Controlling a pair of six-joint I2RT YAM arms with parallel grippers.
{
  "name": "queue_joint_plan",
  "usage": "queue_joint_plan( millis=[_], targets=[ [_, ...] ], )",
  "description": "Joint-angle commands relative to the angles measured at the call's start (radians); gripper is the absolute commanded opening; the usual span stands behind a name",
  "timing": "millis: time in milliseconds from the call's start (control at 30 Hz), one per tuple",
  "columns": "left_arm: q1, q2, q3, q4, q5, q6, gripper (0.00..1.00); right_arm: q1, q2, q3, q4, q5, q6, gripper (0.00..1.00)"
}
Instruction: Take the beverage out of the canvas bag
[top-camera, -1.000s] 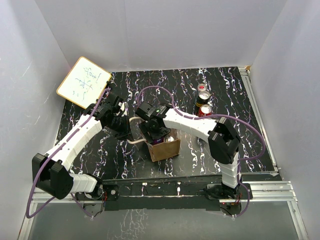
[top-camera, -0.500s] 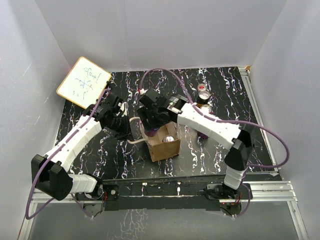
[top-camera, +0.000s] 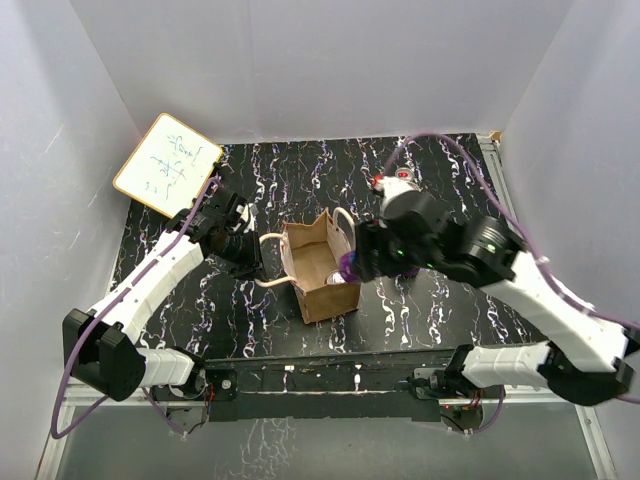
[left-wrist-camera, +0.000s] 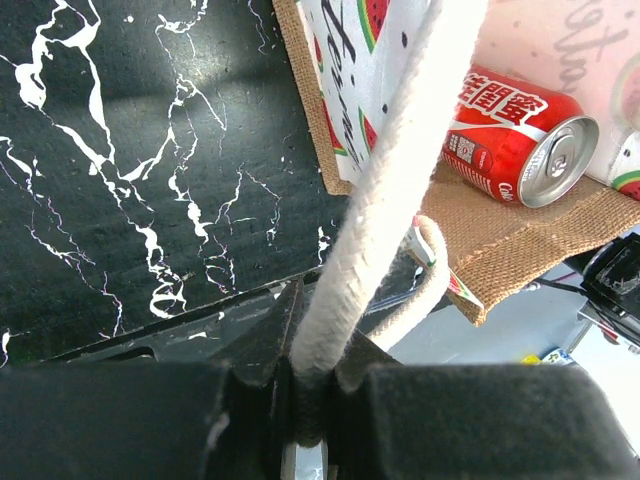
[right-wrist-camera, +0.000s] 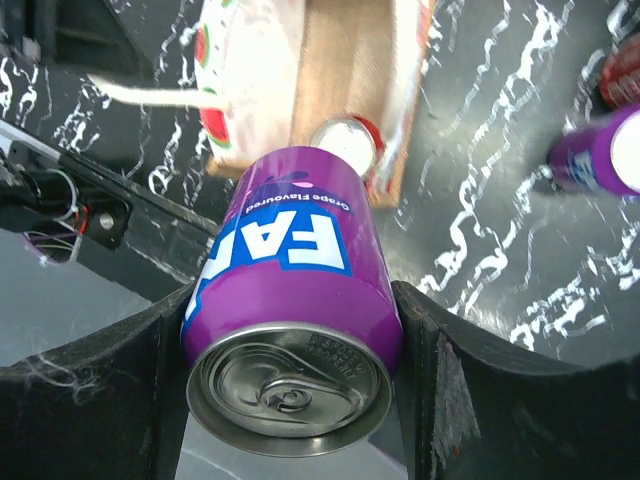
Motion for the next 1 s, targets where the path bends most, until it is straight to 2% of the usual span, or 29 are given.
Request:
queue_joint_plan(
  millis=[0, 100, 200, 400, 500, 667, 800, 967],
  targets=[
    [0.004, -0.018, -0.009, -0.007, -0.008, 0.013, 0.0, 0.006, -0.16, -0.103, -0.03, 0.088, 0.106, 0.08],
    [0.004, -0.016, -0.009, -0.002, -0.022, 0.013, 0.0, 0.005, -0.255, -0.231, -0.055, 0.19, 0.269, 0.08],
    [0.004, -0.015, -0.015, 0.012, -0.031, -0.005, 0.0, 0.005, -0.326, -0.383, 0.012, 0.257, 0.383, 0.08],
    [0.004, 0.012, 0.021, -0.014, -0.018, -0.015, 0.0, 0.005, -0.281, -0.526, 0.013, 0.534, 0.641, 0.08],
    [0.004, 0.027, 0.049, -0.051, -0.019, -0.009, 0.0, -0.004, -0.221, -0.558, 0.078, 0.604, 0.671, 0.08],
    [0.004, -0.002, 0.036, -0.049, -0.007, -0.029, 0.0, -0.065, -0.134, -0.592, 0.088, 0.581, 0.709, 0.08],
    [0.004, -0.028, 0.002, -0.036, 0.015, -0.063, 0.0, -0.216, -0.159, -0.65, 0.242, 0.427, 0.564, 0.08],
    [0.004, -0.074, -0.032, -0.002, 0.001, -0.113, 0.0, -0.373, -0.157, -0.69, 0.289, 0.316, 0.483, 0.08]
  ],
)
